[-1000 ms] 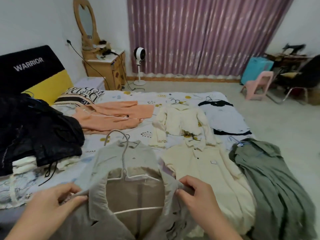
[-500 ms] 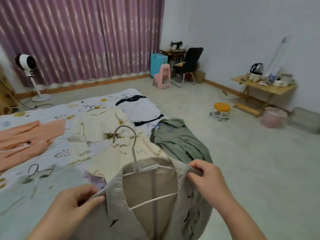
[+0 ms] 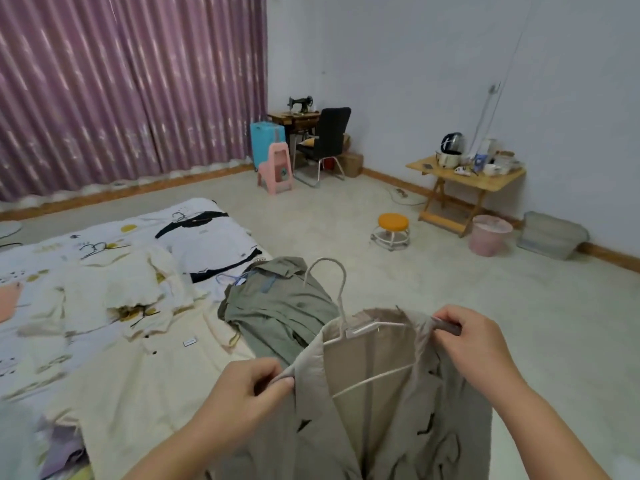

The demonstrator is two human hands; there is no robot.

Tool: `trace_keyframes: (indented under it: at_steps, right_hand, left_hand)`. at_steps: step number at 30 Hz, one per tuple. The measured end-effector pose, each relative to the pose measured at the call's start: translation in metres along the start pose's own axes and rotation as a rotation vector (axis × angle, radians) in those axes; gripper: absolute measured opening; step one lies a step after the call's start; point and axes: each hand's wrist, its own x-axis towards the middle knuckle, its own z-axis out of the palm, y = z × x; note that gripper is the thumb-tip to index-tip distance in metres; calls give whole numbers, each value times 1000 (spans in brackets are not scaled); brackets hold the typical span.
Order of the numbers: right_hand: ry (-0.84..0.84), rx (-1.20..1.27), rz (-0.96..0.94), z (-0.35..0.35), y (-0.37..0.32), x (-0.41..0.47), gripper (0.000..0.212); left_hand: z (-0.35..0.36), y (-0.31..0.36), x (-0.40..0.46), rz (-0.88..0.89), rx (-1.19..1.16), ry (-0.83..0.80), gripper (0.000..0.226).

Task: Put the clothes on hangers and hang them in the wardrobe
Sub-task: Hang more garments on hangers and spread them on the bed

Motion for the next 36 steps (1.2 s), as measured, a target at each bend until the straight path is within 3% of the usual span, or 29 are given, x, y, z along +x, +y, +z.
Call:
trace_keyframes:
  at_steps: [5, 11, 18, 27, 32, 36]
  right_hand:
    - [69, -128, -61, -23, 28, 80, 13]
    - [186, -159, 37, -11, 40, 142, 60]
    - [25, -76, 147, 71, 52, 209, 71]
    - [-204, -103, 266, 241, 35, 316, 68]
    - [-299, -154, 272, 333, 40, 351, 66]
    - [-493, -311, 293, 401, 50, 365, 63]
  left_hand:
    - [49, 24, 69, 13, -53, 117, 37]
    - [90, 32, 154, 34, -102, 216, 47]
    - [105, -9, 254, -67, -299, 256, 42]
    - [65, -177, 380, -303, -399, 357, 45]
    - [45, -284, 424, -445, -280, 418, 44]
    - [27, -369, 445, -546, -145, 471, 39]
